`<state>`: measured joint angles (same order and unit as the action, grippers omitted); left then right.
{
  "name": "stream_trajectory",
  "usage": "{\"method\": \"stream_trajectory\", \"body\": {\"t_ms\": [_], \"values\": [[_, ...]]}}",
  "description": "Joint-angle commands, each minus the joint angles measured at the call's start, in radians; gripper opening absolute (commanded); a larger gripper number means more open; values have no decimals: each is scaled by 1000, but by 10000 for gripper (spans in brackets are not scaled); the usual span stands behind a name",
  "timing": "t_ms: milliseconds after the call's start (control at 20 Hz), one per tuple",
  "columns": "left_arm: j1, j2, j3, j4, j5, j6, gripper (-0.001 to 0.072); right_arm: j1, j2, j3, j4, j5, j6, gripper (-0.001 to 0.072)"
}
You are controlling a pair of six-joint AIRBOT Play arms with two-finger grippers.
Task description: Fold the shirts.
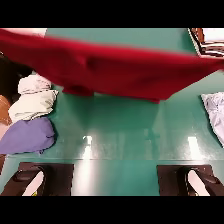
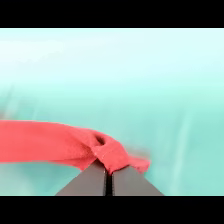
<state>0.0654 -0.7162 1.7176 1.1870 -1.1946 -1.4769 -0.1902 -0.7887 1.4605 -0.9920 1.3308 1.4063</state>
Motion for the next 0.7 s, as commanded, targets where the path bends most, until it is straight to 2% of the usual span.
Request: {"method": "stream_trajectory", "body": {"t_ms": [0, 200, 350, 500, 550, 650], "values": [[0, 12, 299, -46, 14, -17, 28, -126, 61, 299, -5, 65, 7, 16], [0, 8, 389, -70, 60, -43, 27, -231, 17, 491, -6, 145, 7, 16], [0, -40, 299, -66, 8, -53, 27, -206, -83, 556, -3, 209, 54, 16], [0, -149, 156, -78, -72, -53, 28, -109, -235, 557, -8, 337, 99, 16], [0, -193, 109, -89, -89, -53, 28, -70, -293, 557, -37, 372, 109, 16], [0, -298, 17, -97, -112, -50, 28, 32, -423, 557, -191, 429, 132, 16]]}}
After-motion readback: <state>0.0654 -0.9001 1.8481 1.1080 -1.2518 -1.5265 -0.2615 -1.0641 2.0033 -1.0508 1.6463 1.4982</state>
